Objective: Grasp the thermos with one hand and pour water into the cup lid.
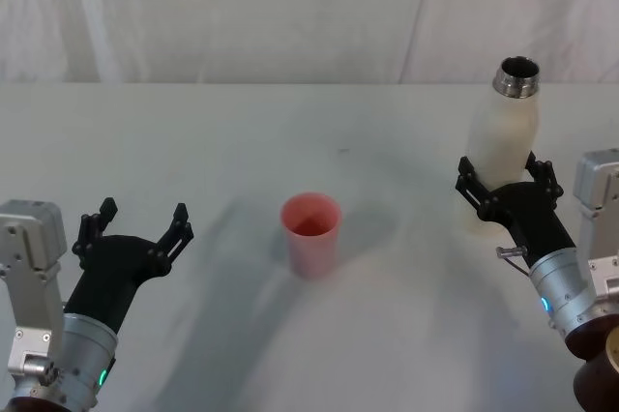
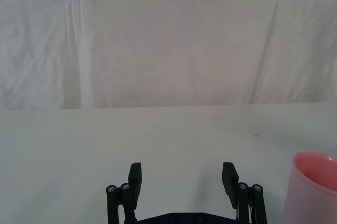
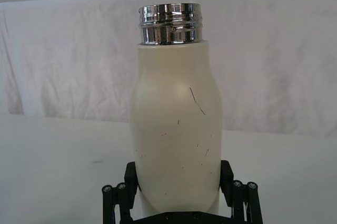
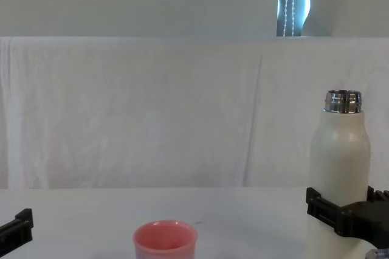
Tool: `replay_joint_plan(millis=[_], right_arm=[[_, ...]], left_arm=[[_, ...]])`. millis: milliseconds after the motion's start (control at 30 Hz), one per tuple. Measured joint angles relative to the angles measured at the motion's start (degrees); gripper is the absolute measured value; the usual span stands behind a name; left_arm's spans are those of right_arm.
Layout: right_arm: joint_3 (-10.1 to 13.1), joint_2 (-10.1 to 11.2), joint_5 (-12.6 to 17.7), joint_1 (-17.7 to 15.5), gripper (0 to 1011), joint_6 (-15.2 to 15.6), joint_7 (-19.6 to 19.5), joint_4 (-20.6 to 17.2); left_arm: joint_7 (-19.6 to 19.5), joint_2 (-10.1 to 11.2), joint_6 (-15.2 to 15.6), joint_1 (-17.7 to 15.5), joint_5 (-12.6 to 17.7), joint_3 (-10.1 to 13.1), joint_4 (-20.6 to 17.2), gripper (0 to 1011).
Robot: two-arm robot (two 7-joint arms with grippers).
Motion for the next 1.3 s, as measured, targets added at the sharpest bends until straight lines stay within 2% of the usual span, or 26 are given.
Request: replay_joint_plan(millis=[267, 367, 867, 1300], right_arm=[[0.0, 0.0, 0.0, 0.0, 961, -0.1, 0.0, 0.0], [0.0, 0.0, -0.1, -0.1, 1002, 0.0, -0.1, 0.0], [0.0, 0.0, -0.1, -0.1, 1002, -0.1, -0.1, 0.0], [-0.1, 0.1, 0.4, -1.5, 1002, 0.0, 0.0, -1.8]], left_arm=[[0.0, 0.0, 0.0, 0.0, 0.0, 0.0, 0.0, 1001], [0.0, 0.0, 0.0, 0.0, 0.0, 0.0, 0.0, 1001], [0.0, 0.0, 0.0, 0.0, 0.0, 0.0, 0.0, 1001], [0.0, 0.0, 0.0, 0.0, 0.0, 0.0, 0.0, 1001]])
